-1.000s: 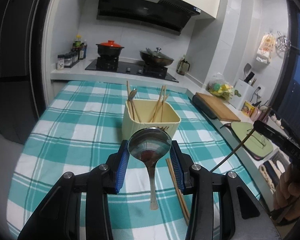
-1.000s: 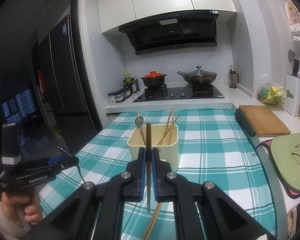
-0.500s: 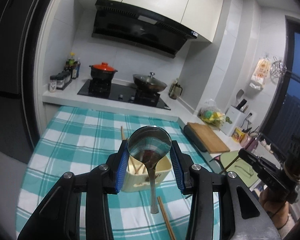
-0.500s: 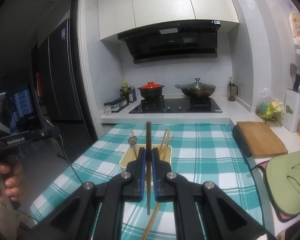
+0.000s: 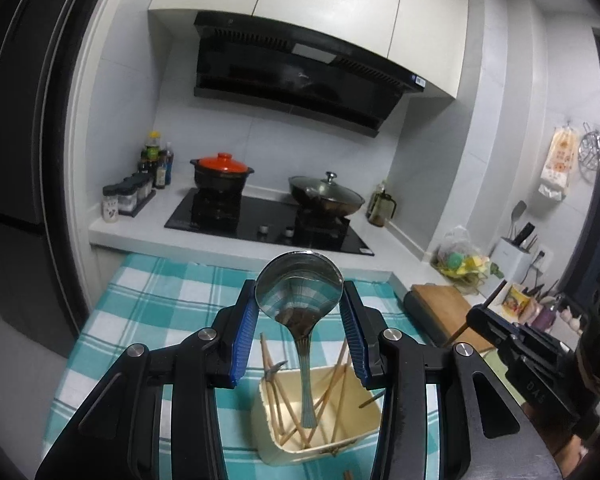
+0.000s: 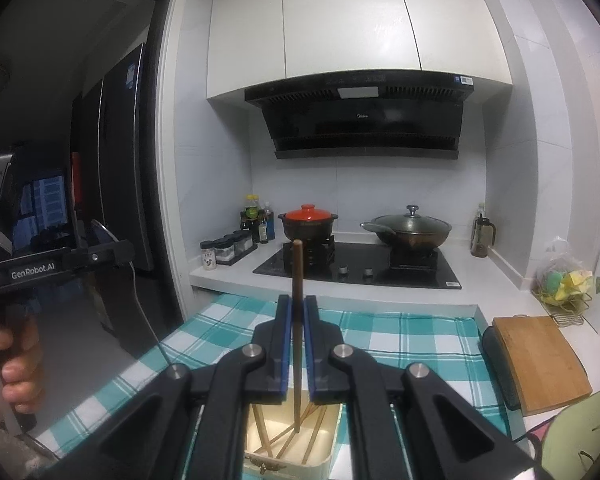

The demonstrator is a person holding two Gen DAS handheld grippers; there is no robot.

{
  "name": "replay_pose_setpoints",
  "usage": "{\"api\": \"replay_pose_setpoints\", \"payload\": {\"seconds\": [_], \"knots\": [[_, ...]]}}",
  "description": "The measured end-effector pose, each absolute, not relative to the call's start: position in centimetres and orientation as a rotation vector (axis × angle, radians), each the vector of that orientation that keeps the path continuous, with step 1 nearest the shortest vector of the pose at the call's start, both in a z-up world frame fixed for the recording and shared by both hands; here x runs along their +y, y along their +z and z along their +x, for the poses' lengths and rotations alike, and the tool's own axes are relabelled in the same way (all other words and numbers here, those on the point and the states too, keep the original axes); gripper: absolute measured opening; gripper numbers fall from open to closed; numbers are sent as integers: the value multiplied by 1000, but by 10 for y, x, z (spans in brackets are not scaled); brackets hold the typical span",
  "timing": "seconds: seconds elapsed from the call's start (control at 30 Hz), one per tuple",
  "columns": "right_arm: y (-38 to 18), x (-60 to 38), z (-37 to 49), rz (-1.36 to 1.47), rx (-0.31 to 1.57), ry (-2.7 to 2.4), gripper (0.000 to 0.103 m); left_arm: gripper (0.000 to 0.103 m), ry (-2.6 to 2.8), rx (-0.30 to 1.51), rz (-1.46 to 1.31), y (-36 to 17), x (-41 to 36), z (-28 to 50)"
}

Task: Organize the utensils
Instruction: 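Lower the spoon into the cream holder with the left gripper while the right gripper lowers its chopstick in, then open both grippers to release the spoon and chopstick into the holder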

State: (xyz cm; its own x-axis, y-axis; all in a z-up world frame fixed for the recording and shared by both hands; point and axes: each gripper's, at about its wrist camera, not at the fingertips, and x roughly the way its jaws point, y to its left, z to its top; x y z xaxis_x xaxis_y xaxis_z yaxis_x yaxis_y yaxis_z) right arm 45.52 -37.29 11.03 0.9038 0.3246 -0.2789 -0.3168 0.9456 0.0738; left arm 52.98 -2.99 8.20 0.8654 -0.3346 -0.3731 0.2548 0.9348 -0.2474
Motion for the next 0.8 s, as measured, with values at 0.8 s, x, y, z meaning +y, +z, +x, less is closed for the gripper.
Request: {"api": "replay_pose_setpoints", "payload": {"seconds": [0.8], "knots": [[-20,-343,579,128,758,428,7,45,-276,786,-116,-54,-83,632]]}}
